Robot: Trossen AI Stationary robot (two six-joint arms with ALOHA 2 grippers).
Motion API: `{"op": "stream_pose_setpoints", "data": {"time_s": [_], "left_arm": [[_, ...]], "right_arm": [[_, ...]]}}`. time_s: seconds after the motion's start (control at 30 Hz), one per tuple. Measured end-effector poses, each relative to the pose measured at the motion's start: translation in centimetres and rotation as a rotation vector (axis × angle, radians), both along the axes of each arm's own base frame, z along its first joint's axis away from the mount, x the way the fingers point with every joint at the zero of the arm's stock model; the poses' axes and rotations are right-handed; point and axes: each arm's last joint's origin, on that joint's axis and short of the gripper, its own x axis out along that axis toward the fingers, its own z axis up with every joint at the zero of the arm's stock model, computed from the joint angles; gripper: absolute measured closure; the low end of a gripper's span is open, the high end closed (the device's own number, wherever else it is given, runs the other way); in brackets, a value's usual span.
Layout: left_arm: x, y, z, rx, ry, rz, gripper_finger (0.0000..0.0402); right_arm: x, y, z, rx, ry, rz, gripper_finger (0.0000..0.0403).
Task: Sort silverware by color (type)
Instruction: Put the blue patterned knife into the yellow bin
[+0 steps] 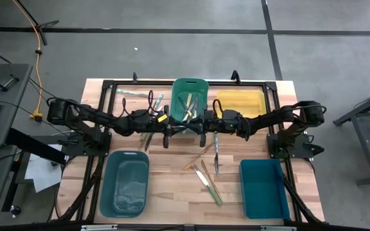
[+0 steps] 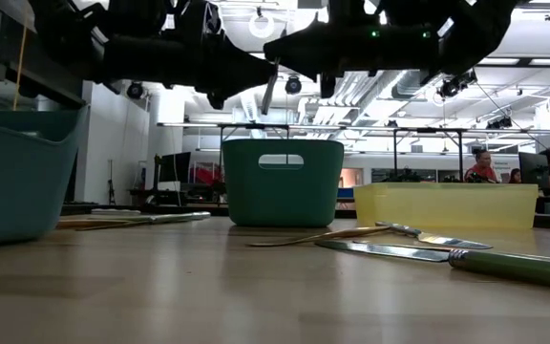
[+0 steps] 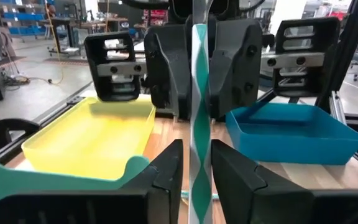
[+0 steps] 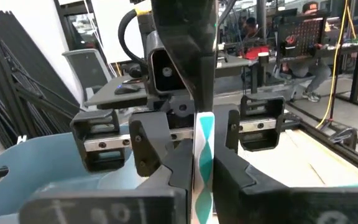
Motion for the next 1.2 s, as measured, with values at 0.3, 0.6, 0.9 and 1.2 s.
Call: {"op": "stream_pose_setpoints", "data": {"time_s": [0.3, 0.6, 0.9, 1.2], "left_arm": [[-2.6, 0.2, 2.3, 0.066, 0.114, 0.112, 0.0294], [-8.1, 0.8, 3.0, 0.090, 0.004, 0.245, 0.0294], [-10.3, 0.9, 3.0, 0.065, -0.084, 0.268, 0.0293], [-10.3, 0.9, 2.9, 0.059, -0.081, 0.270, 0.0293]], "right_arm": [[-1.9, 0.6, 1.5, -0.072, 0.077, -0.069, 0.0376], [-6.9, 1.0, 2.0, -0.111, 0.151, -0.302, 0.0376], [-10.6, 0.7, 1.4, -0.072, 0.118, -0.387, 0.0376], [-10.1, -2.3, 5.1, -0.175, 0.276, -0.699, 0.0376]]}}
